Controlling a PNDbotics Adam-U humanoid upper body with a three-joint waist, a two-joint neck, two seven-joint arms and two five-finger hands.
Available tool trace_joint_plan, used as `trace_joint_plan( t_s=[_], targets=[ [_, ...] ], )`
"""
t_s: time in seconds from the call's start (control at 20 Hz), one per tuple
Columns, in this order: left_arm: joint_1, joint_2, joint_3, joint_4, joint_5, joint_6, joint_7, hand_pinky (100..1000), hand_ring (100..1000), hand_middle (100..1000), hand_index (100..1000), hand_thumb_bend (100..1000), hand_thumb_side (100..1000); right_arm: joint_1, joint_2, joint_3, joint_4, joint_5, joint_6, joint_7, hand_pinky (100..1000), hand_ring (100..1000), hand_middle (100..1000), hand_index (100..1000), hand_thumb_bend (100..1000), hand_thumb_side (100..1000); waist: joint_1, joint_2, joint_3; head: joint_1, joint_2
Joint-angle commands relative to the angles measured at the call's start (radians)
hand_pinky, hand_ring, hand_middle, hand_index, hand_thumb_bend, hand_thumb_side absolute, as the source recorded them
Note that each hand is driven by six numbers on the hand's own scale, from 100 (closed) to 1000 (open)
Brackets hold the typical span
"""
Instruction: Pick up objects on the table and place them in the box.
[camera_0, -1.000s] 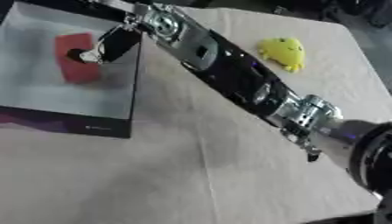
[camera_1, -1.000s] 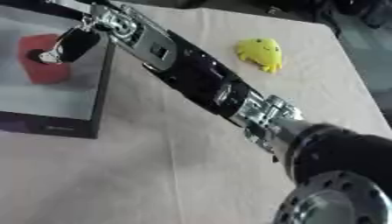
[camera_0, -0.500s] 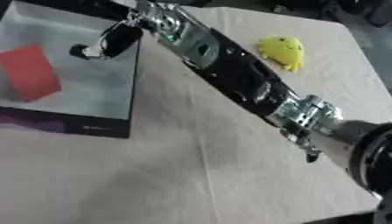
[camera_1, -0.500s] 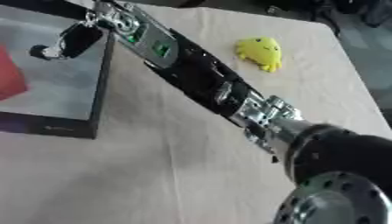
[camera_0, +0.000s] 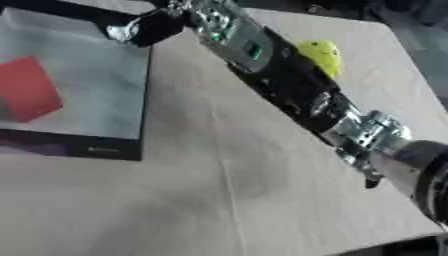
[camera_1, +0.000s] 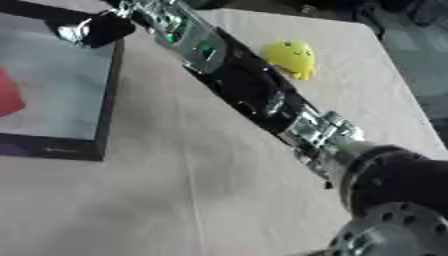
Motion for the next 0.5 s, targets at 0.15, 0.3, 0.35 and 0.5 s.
trace_joint_plan(
  t_s=[0.15, 0.3, 0.35, 0.5],
  targets=[
    [0.024, 0.017, 0.017, -0.008, -0.013, 0.013, 0.008, 787, 564, 789, 777, 208, 451, 0.083, -0.094, -0.077, -0.123, -0.115, 0.0, -0.036, 1000, 998, 1000, 926, 100, 158, 0.051, -0.036, -0.066, 0.137, -0.012],
    [0.034, 0.015, 0.008, -0.005, -0.014, 0.005, 0.01, 787, 565, 791, 778, 210, 446, 0.151, -0.121, -0.117, -0.157, -0.162, -0.017, -0.037, 1000, 1000, 1000, 930, 100, 164, 0.08, -0.039, -0.098, 0.194, -0.019],
    [0.039, 0.013, 0.008, -0.002, -0.015, 0.002, 0.011, 787, 564, 791, 778, 210, 446, 0.176, -0.13, -0.133, -0.166, -0.178, -0.027, -0.036, 1000, 1000, 1000, 931, 100, 171, 0.087, -0.039, -0.108, 0.213, -0.022],
    [0.046, 0.008, 0.006, 0.009, -0.019, -0.004, 0.012, 787, 561, 792, 777, 206, 451, 0.243, -0.151, -0.175, -0.181, -0.208, -0.059, -0.026, 1000, 1000, 1000, 934, 100, 189, 0.102, -0.036, -0.133, 0.266, -0.027]
  ],
)
